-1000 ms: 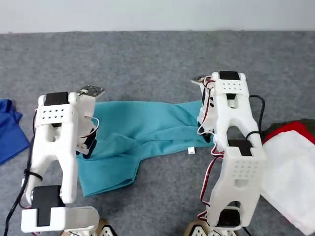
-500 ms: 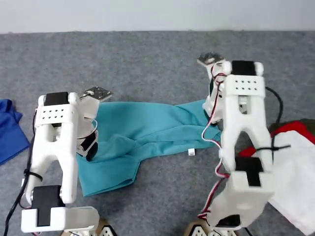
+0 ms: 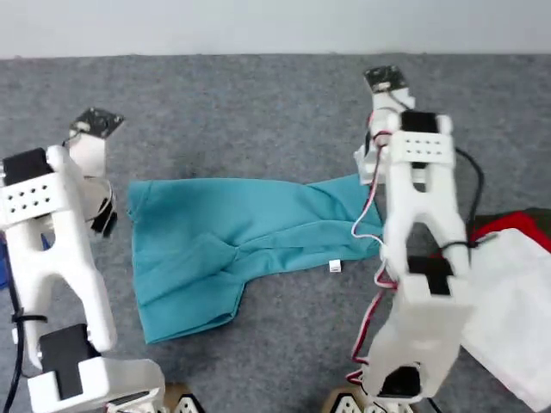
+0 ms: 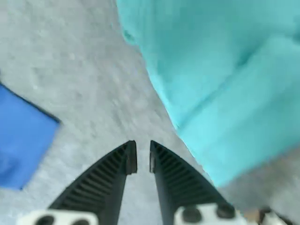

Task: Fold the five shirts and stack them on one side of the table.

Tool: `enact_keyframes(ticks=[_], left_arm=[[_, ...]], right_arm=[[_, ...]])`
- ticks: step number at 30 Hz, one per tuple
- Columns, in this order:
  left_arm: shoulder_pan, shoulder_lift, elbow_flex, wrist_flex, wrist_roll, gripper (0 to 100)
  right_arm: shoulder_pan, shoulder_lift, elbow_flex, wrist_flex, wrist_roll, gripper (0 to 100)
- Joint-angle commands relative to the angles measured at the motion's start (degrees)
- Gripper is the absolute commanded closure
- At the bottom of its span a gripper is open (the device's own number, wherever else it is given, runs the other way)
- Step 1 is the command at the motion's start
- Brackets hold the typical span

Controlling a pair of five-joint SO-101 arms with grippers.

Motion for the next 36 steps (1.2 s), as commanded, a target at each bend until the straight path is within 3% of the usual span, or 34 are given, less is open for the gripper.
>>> enact_keyframes(ticks=[1,7,13,17,22,36], left_arm=[[3.25,-0.97,-1.36,-9.23,7.21,95],[10.37,8.88,2.68,-23.74,13.8,95],[11.16,20.92,2.42,-34.11,17.58,95],[10.99,26.02,2.33,-34.64,17.58,95],[10.99,27.43,2.07,-34.73,17.49,95],[10.99,27.87,1.36,-34.46,17.49,95]], right_arm=[[-2.24,4.09,-1.58,-5.85,-1.93,76.8],[-4.18,9.36,-8.44,-6.11,-1.93,76.8],[-3.74,15.16,-13.27,-6.02,-1.58,76.8],[-4.0,18.15,-13.71,-6.02,-1.41,80.4],[-3.47,19.21,-13.71,-6.02,1.14,98.6],[3.38,19.65,-19.6,-6.55,1.32,98.8]])
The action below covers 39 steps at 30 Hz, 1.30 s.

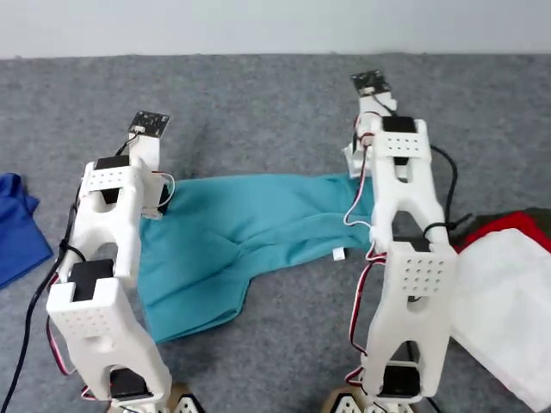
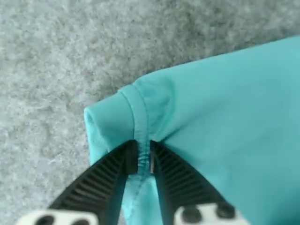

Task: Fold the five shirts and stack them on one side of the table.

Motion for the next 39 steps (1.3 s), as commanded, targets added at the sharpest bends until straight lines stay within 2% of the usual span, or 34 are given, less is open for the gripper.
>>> enact_keyframes(ticks=[1,10,12,14,17,23,29,34,39], left_arm=[[0.18,-0.35,-1.27,-0.09,0.62,95],[0.18,-0.35,-1.19,-0.09,0.62,95],[0.18,-0.35,-1.1,-0.09,0.62,95],[0.18,-0.35,-1.1,-0.09,0.62,95],[0.18,-0.35,-1.1,-0.09,0.62,95],[0.18,-0.26,-1.01,-0.09,0.62,95],[0.18,-0.26,-0.92,-0.09,0.79,95],[0.18,-0.26,-0.92,-0.09,0.88,95],[0.18,-0.26,-0.84,-0.09,0.88,95]], right_arm=[[3.3,-0.48,-2.55,-0.75,0.7,98.8],[6.02,1.63,-2.73,-2.95,0.7,97.7],[5.67,1.71,-2.73,-2.42,0.7,92.2],[5.14,0.4,-2.99,-0.57,0.7,82.7],[4.88,-3.47,-6.77,6.81,0.7,73.6],[4.7,-9.45,-18.46,24.92,0.79,73.5],[4.26,-4.0,-16.18,28.0,0.7,73.5],[1.19,-2.51,-16.09,35.47,0.53,73.5],[-0.57,-1.71,-15.65,35.65,0.62,73.6]])
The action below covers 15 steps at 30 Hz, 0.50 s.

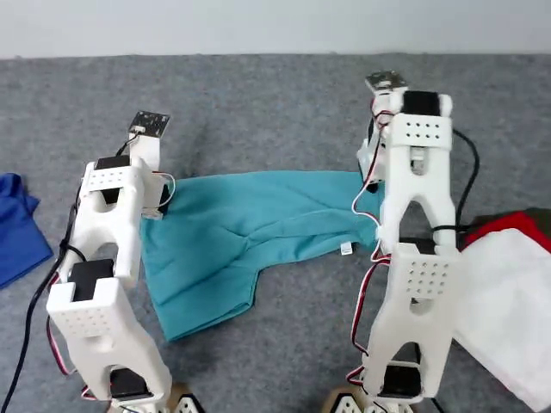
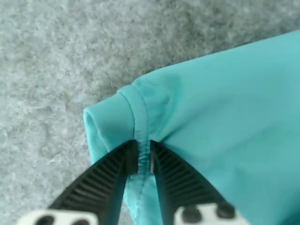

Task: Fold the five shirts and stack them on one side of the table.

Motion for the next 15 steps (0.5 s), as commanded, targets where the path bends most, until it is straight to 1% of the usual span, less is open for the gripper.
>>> enact_keyframes(ticks=[1,4,8,10,15], left_arm=[[0.09,-0.26,-0.84,-0.09,0.53,95],[0.09,-0.26,-0.84,-0.09,0.53,95],[0.09,-0.26,-0.84,-0.09,0.53,95],[0.09,-0.26,-0.84,0.0,0.53,95],[0.09,-0.26,-0.84,0.0,0.53,95]], right_arm=[[-1.36,-0.57,1.05,2.24,0.53,73.6],[-1.36,-0.57,3.6,-1.36,0.44,73.6],[0.57,1.98,4.84,-13.23,0.09,73.6],[0.66,4.62,4.84,-17.27,0.09,73.6],[0.57,11.3,4.75,-20.26,0.53,73.7]])
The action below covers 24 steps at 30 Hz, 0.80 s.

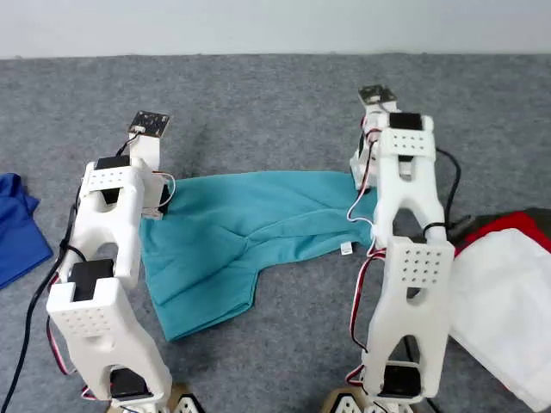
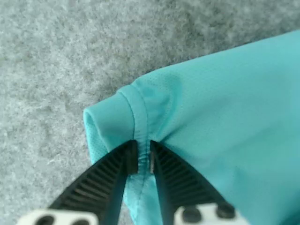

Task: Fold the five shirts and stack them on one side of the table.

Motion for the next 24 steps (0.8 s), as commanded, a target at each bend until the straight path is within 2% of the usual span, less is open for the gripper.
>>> enact_keyframes(ticks=[1,3,7,9,13,24], left_arm=[[0.09,-0.26,-0.84,0.0,0.53,95],[0.09,-0.26,-0.84,0.0,0.53,95],[0.09,-0.26,-0.84,0.0,0.53,95],[0.09,-0.26,-0.84,0.0,0.53,95],[0.09,-0.26,-0.84,0.0,0.53,95],[0.09,-0.26,-0.84,0.0,0.53,95]], right_arm=[[0.66,2.07,0.0,-1.45,0.62,74.4],[0.75,2.59,-1.05,-1.36,0.97,80.9],[0.75,2.86,-4.57,-1.19,5.01,99.8],[1.1,2.86,-5.8,-1.1,6.42,96.6],[2.15,2.86,-7.91,-3.65,7.47,98.7],[3.56,2.95,-10.2,-21.93,7.21,98.7]])
